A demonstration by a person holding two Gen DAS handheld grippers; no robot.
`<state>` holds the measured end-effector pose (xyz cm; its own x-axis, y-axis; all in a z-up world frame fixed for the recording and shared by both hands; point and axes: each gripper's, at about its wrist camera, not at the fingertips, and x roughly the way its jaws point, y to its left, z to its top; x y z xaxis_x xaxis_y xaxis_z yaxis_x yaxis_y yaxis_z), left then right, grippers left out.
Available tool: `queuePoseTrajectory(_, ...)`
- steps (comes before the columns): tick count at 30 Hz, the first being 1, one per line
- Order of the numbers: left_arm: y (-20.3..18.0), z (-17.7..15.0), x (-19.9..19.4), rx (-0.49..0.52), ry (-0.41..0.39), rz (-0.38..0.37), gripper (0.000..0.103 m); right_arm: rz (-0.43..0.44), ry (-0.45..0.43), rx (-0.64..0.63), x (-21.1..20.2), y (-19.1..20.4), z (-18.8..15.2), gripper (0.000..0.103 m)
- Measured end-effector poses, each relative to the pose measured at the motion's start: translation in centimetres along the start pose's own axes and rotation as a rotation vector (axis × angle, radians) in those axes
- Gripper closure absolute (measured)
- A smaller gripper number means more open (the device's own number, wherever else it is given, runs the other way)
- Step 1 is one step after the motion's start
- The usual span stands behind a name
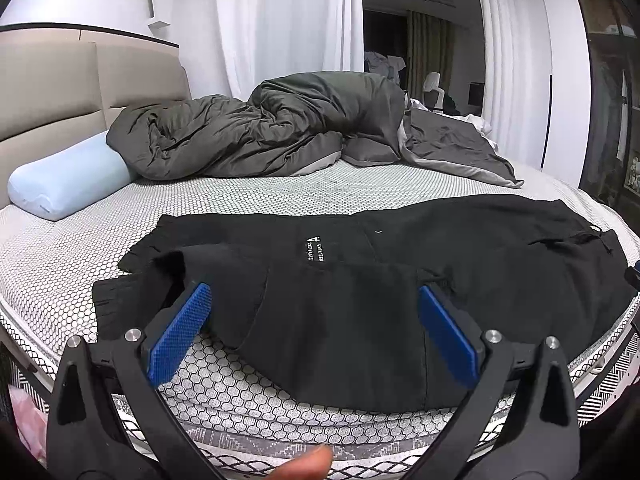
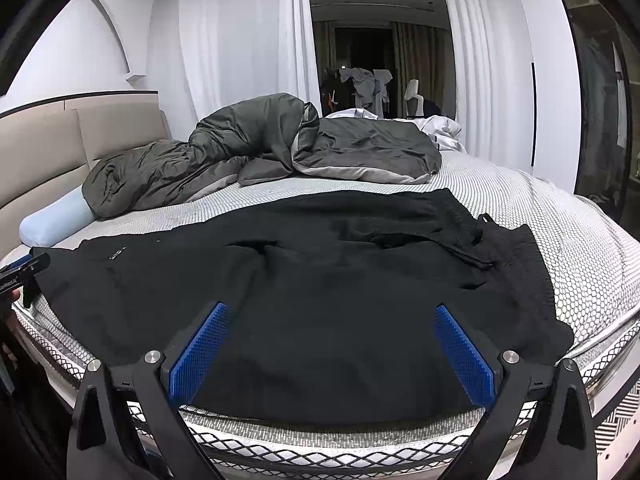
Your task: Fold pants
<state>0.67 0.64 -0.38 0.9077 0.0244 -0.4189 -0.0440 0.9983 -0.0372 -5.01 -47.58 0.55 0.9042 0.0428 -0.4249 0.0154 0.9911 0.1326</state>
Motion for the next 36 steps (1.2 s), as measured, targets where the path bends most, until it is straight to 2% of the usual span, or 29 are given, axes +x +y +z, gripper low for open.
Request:
queuePoseTrajectory(29,0.2,-0.1,0.3,0.001,0.001,0.003,0.001,-0.007,-0.019,-0.011,-0.3,-0.3,0.0,0.000)
queuePoseTrajectory(36,1.3,0.1,0.1,-0.036,0.008,0.008,0.001,-0.008,-0.018,-0.012,-0.5,-0.1,0.0,0.000)
